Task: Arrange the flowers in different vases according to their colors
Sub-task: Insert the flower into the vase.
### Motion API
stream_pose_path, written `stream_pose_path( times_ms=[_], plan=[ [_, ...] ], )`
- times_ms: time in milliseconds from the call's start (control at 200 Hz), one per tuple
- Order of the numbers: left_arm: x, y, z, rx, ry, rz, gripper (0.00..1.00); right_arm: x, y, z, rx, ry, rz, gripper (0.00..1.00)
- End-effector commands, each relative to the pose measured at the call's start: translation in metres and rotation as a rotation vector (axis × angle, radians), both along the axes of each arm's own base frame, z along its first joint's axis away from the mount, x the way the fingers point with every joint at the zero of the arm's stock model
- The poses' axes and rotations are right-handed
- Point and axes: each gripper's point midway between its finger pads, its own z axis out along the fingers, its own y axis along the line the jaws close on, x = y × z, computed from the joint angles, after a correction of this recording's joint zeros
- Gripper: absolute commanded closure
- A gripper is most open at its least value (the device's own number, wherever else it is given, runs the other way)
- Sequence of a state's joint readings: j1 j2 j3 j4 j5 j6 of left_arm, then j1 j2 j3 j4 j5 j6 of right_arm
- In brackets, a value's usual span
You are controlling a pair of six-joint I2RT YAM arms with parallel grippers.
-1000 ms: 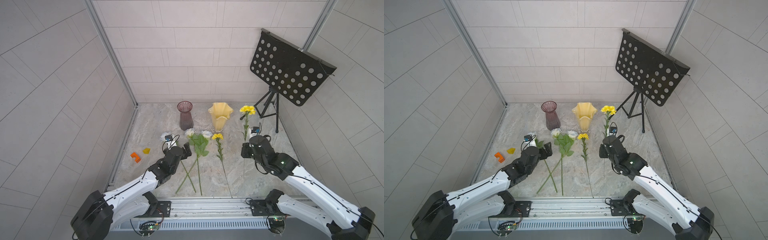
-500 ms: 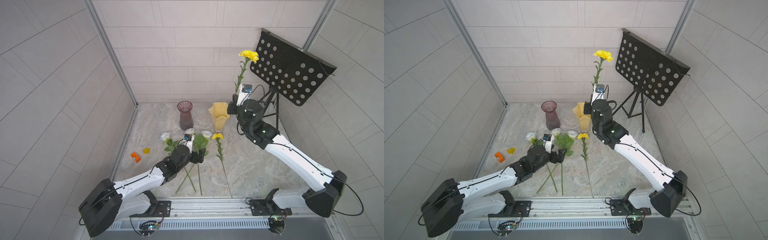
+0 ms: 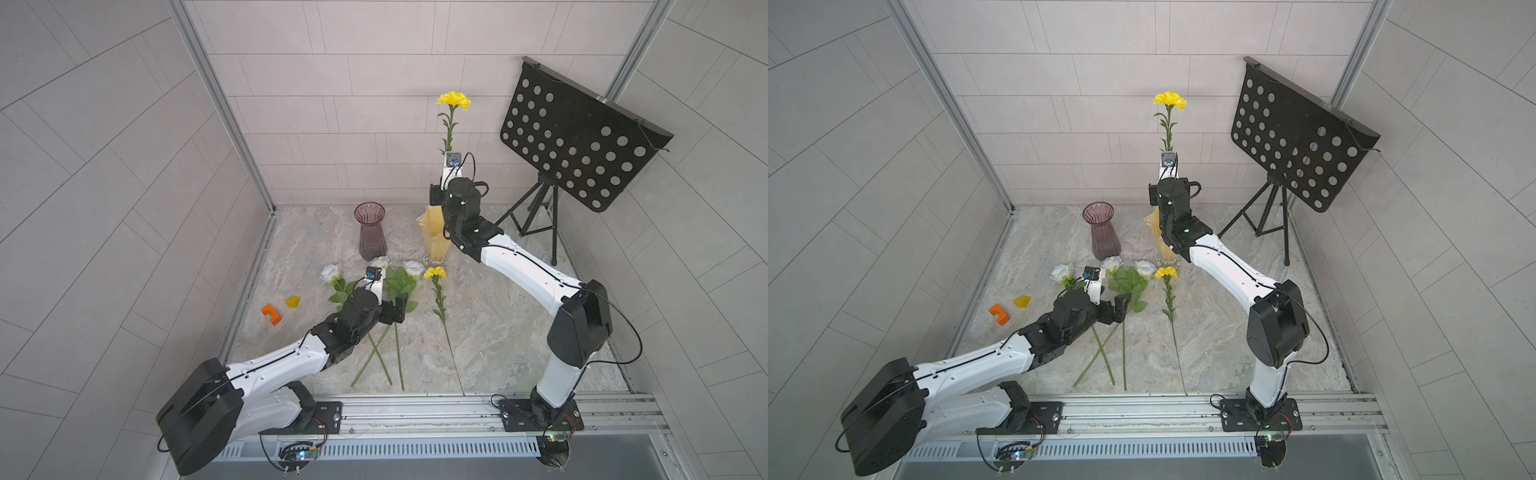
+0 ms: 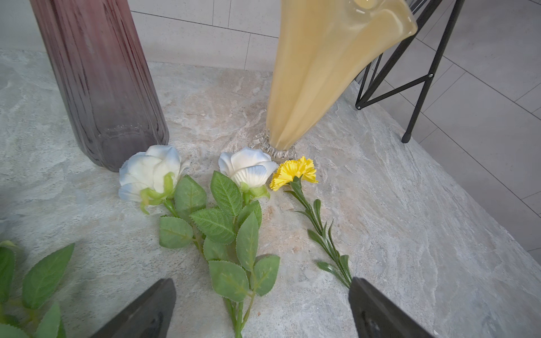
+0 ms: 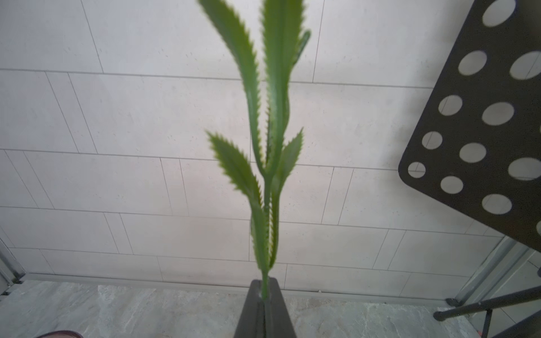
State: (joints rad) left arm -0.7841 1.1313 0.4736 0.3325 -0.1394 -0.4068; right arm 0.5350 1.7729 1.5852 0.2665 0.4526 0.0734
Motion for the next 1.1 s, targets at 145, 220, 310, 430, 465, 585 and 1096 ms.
stream_pose_path(
  times_ms=[145,220,310,430,465,585,1096],
  plan=[
    [0.003,0.004,0.015,-0.017,-0.039,0.027,0.0,0.002,0.007,-0.044,0.093,0.028,0.021,1.0],
    [0.003,0.005,0.015,-0.015,-0.04,0.033,0.0,0.002,0.007,-0.053,0.103,0.051,0.021,1.0],
    [0.003,0.007,0.015,-0.013,-0.043,0.042,0.0,0.0,0.008,-0.059,0.111,0.08,0.028,0.81],
    [0.004,0.008,0.016,-0.013,-0.043,0.05,0.0,-0.009,0.007,-0.058,0.13,0.118,0.045,0.55],
    [0.004,0.009,0.016,-0.012,-0.042,0.054,0.0,-0.013,0.005,-0.058,0.134,0.133,0.048,0.49],
    [0.006,0.014,0.015,-0.004,-0.04,0.081,0.0,-0.027,-0.002,-0.054,0.143,0.197,0.046,0.36],
    [0.014,0.109,0.003,-0.137,0.044,0.55,0.0,-0.202,-0.035,-0.129,0.173,0.705,0.203,0.44]
  ],
)
